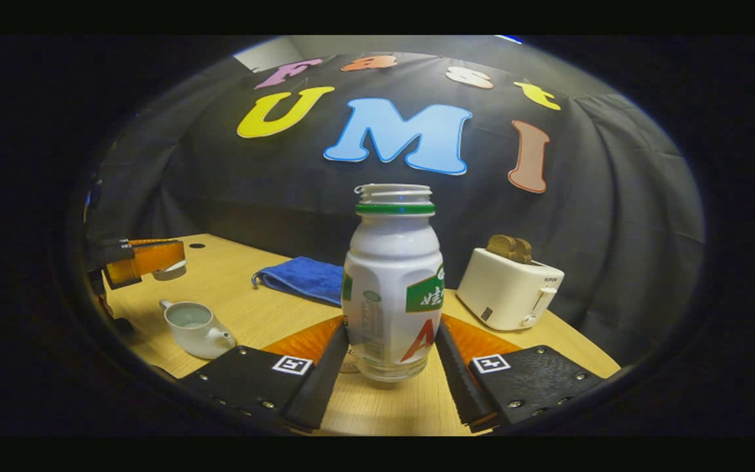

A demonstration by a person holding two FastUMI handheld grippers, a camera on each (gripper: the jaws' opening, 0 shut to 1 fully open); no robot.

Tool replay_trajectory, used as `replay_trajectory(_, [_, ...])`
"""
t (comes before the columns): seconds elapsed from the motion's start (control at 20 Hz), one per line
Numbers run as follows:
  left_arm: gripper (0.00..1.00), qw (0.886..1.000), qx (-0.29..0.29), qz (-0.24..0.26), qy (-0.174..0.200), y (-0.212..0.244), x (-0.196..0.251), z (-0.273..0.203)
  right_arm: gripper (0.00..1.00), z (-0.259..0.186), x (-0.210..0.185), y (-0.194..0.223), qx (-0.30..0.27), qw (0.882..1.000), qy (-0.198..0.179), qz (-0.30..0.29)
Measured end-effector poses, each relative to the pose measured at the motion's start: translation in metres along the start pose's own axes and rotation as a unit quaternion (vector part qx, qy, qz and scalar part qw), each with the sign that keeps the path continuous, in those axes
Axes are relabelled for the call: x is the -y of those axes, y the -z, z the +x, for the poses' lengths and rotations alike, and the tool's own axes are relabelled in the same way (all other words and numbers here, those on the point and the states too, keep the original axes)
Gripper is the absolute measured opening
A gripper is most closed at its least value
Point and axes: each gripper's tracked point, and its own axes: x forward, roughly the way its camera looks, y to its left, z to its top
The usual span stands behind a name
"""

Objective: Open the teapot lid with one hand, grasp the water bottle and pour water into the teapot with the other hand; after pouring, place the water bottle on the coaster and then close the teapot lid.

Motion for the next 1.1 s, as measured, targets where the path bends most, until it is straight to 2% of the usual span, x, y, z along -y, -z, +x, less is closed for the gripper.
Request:
replay_trajectory(0.15, [0.17,1.000,-0.001,0.007,0.021,0.001,0.018,0.001,0.74,0.000,0.000,-0.001,0.002,1.000,0.002,-0.001])
replay_trajectory(0.2, [0.13,1.000,-0.001,0.009,0.029,0.002,0.024,0.000,0.74,0.001,0.002,-0.001,0.002,1.000,0.004,-0.001])
replay_trajectory(0.25, [0.17,0.999,-0.001,0.010,0.038,0.003,0.030,0.000,0.74,0.001,0.001,-0.002,0.003,1.000,0.005,0.000])
replay_trajectory(0.5, [0.17,0.998,-0.014,0.014,0.062,0.016,0.053,0.000,0.74,0.002,0.002,-0.001,0.003,1.000,0.012,0.004])
replay_trajectory(0.6, [0.17,0.998,-0.018,0.018,0.065,0.019,0.057,0.001,0.74,0.001,0.003,-0.001,0.004,1.000,0.014,0.003])
replay_trajectory(0.7, [0.13,0.997,-0.016,0.026,0.065,0.019,0.061,-0.001,0.74,0.002,0.004,-0.001,0.004,1.000,0.017,0.004])
replay_trajectory(0.8, [0.17,0.997,-0.014,0.027,0.071,0.019,0.067,-0.003,0.74,0.002,0.004,-0.001,0.004,1.000,0.018,0.007])
replay_trajectory(0.9, [0.10,0.997,-0.018,0.033,0.069,0.022,0.069,-0.003,0.74,0.001,0.004,-0.001,0.003,1.000,0.019,0.008])
replay_trajectory(1.0, [0.17,0.997,-0.021,0.035,0.068,0.024,0.070,-0.004,0.74,-0.001,0.005,-0.001,0.003,1.000,0.020,0.010])
replay_trajectory(1.05, [0.13,0.997,-0.022,0.035,0.065,0.025,0.069,-0.005,0.74,0.000,0.005,-0.002,0.004,1.000,0.020,0.011])
replay_trajectory(1.1, [0.17,0.997,-0.024,0.035,0.063,0.026,0.069,-0.005,0.74,0.000,0.005,-0.001,0.004,1.000,0.020,0.010])
